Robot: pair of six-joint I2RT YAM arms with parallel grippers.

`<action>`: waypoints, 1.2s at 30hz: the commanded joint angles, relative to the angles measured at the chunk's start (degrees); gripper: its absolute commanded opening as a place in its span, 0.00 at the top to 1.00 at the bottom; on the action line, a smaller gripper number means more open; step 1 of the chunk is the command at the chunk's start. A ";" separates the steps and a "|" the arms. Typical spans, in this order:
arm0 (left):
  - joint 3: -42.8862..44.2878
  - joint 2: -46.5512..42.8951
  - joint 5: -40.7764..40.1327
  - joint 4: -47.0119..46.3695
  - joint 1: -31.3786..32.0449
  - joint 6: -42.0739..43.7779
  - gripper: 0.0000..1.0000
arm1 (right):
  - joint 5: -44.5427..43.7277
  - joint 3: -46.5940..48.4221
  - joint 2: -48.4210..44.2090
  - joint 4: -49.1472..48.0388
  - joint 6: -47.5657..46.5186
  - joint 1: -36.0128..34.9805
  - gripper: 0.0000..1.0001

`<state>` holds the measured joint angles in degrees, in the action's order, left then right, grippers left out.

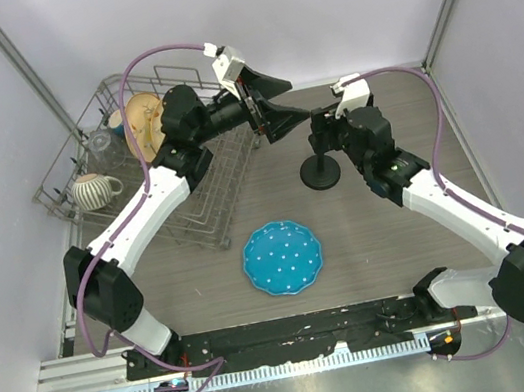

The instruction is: Place the phone on the phone stand

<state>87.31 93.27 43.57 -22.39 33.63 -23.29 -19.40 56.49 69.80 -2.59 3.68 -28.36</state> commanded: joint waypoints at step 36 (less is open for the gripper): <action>3.22 0.24 2.13 -0.20 -0.32 0.88 0.00 | 14.91 2.66 -0.02 0.22 -5.36 8.58 0.12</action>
<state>87.94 93.69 44.60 -21.96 33.63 -23.24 -7.27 56.12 69.76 -1.19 -1.39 -21.23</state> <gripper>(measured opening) 0.996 0.874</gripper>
